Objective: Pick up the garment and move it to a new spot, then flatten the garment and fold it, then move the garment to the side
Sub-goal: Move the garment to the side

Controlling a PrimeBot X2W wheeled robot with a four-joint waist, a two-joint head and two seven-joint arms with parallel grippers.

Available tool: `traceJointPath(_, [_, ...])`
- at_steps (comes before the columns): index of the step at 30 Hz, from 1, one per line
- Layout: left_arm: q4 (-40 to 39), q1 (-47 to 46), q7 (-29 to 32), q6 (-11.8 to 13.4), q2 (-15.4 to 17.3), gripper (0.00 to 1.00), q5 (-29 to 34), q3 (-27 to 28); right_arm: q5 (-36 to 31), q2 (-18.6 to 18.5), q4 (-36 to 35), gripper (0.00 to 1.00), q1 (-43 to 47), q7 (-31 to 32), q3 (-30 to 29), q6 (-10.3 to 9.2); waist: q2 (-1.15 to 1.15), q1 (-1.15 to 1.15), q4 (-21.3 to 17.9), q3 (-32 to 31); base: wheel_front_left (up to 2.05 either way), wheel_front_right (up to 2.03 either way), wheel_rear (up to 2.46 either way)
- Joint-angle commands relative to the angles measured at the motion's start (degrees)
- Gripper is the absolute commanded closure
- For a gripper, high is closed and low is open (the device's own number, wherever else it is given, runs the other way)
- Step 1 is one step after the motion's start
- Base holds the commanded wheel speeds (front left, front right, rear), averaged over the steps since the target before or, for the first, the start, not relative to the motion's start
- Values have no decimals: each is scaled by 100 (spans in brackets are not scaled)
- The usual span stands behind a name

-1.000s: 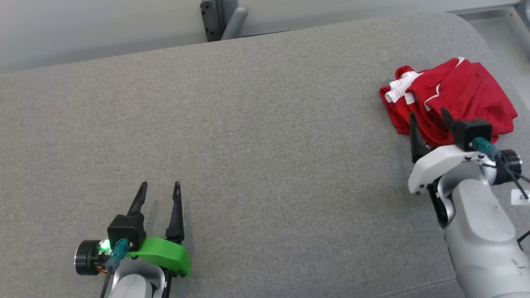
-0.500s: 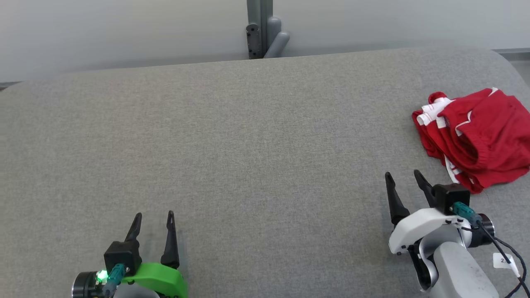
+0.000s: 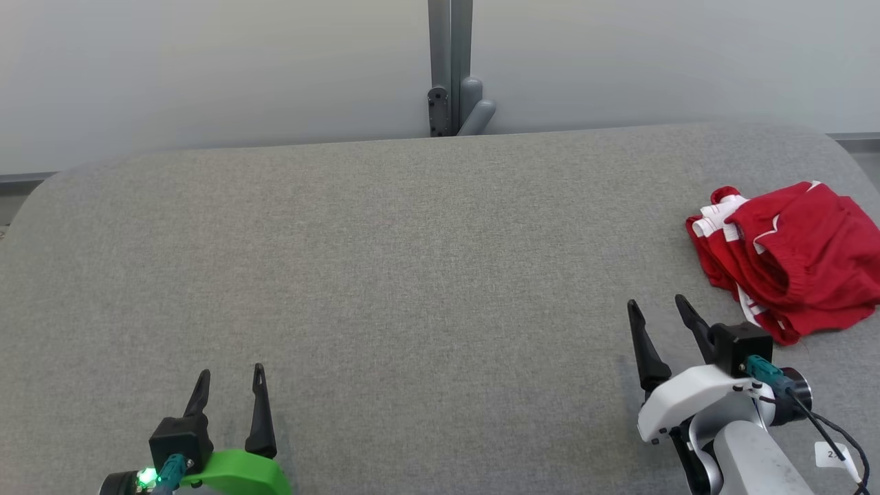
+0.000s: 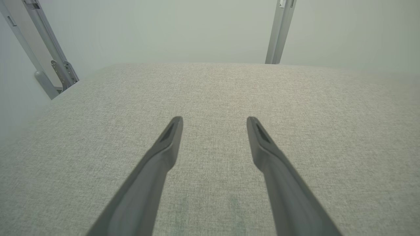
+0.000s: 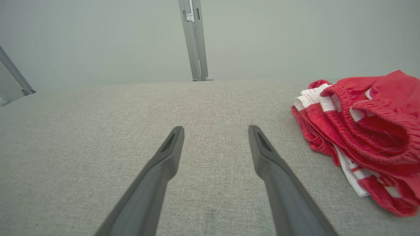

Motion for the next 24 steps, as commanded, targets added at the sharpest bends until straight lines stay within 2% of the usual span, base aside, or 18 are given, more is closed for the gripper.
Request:
traceJointPath(1, [-43, 98, -13, -5, 23, 0, -13, 45, 39, -24, 20, 0, 84, -14, -42, -9, 0, 0, -44, -41, 0, 0, 0])
traceJointPath(24, [-16, 132, -13, -132, 24, 0, -256, 65, -135, -24, -29, 0, 242, -14, 121, -9, 0, 0, -139, 34, 0, 0, 0])
